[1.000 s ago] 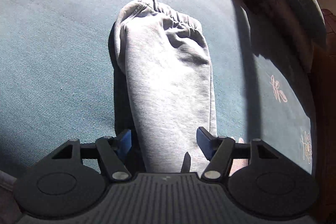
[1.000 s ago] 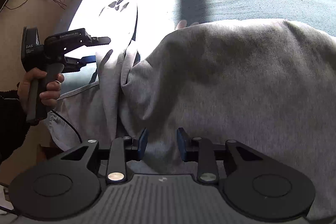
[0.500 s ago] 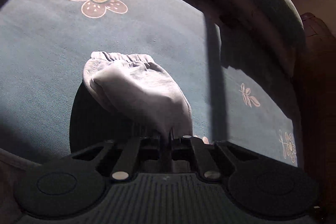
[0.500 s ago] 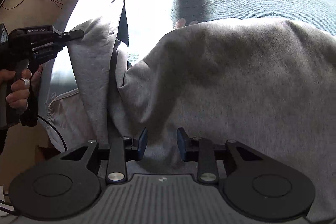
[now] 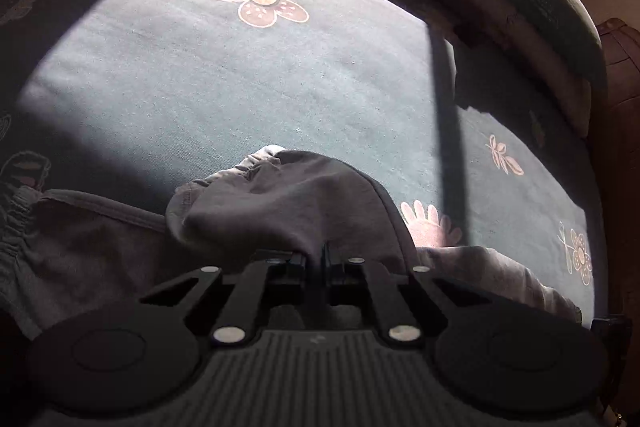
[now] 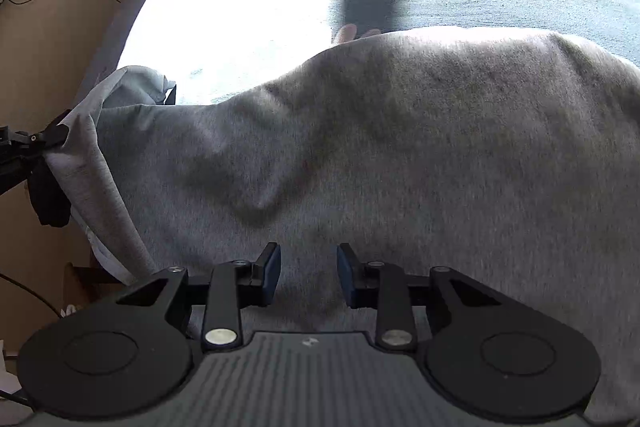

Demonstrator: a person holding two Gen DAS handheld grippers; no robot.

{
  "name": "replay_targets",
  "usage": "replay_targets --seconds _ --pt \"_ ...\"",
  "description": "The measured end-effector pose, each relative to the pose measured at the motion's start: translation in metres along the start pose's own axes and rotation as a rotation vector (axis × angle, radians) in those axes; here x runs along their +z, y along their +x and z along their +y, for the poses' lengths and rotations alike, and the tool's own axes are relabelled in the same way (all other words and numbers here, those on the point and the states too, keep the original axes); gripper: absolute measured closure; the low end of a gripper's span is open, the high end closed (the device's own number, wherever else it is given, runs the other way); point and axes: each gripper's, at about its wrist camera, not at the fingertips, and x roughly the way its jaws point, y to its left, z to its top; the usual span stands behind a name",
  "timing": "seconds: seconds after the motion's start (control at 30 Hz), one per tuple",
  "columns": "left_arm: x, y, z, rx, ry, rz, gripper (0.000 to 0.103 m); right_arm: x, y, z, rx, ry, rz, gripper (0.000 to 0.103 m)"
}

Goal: Fold clothes

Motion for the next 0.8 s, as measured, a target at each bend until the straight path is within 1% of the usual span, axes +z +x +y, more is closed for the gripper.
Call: replay_targets --seconds 0.07,0.1,0.2,0.27,0.33,0.37,0.4,0.43,0.47,0.5,0.53,0.63,0.67,0.73,0.8 --pt "-0.009 0.008 0.004 0.05 0.058 0.014 0.097 0.001 0.0 0.001 -0.009 -0.005 0.005 0.068" --pt "-0.01 0.015 0.01 0.068 0.053 0.039 0.096 0.002 0.0 0.002 -0.014 -0.007 0.008 0.068" --pt "-0.014 0.031 0.03 0.118 0.014 0.094 0.087 0.005 -0.003 0.003 -0.026 -0.016 0.007 0.068" --pt "-0.015 0.035 0.041 0.157 -0.002 0.134 0.08 0.009 -0.007 0.005 -0.033 -0.024 0.004 0.067" --pt "-0.019 0.032 0.049 0.196 -0.004 0.154 0.071 0.016 -0.011 0.008 -0.04 -0.042 -0.009 0.063" --pt "-0.021 0.03 0.053 0.217 -0.004 0.164 0.066 0.019 -0.012 0.01 -0.037 -0.049 -0.014 0.063" --pt "-0.023 0.029 0.056 0.253 0.005 0.179 0.058 0.024 -0.015 0.014 -0.038 -0.068 -0.022 0.063" --pt "-0.023 0.027 0.06 0.294 0.014 0.185 0.058 0.029 -0.016 0.016 -0.041 -0.082 -0.029 0.063" --pt "-0.023 0.024 0.062 0.315 0.022 0.183 0.058 0.036 -0.015 0.02 -0.046 -0.107 -0.038 0.063" --pt "-0.021 0.019 0.065 0.337 0.029 0.17 0.058 0.043 -0.015 0.024 -0.052 -0.134 -0.047 0.063" --pt "-0.017 0.013 0.066 0.347 0.039 0.141 0.058 0.051 -0.014 0.029 -0.054 -0.161 -0.052 0.061" --pt "0.006 -0.004 0.056 0.362 0.113 0.037 0.057 0.074 -0.009 0.043 -0.072 -0.251 -0.062 0.055" --pt "0.016 -0.007 0.05 0.343 0.148 0.011 0.056 0.082 -0.006 0.048 -0.077 -0.29 -0.055 0.055" --pt "0.034 -0.009 0.037 0.295 0.219 -0.034 0.049 0.097 0.0 0.06 -0.086 -0.371 -0.038 0.053" --pt "0.054 -0.003 0.019 0.199 0.298 -0.043 0.042 0.112 0.012 0.066 -0.072 -0.436 -0.001 0.052"
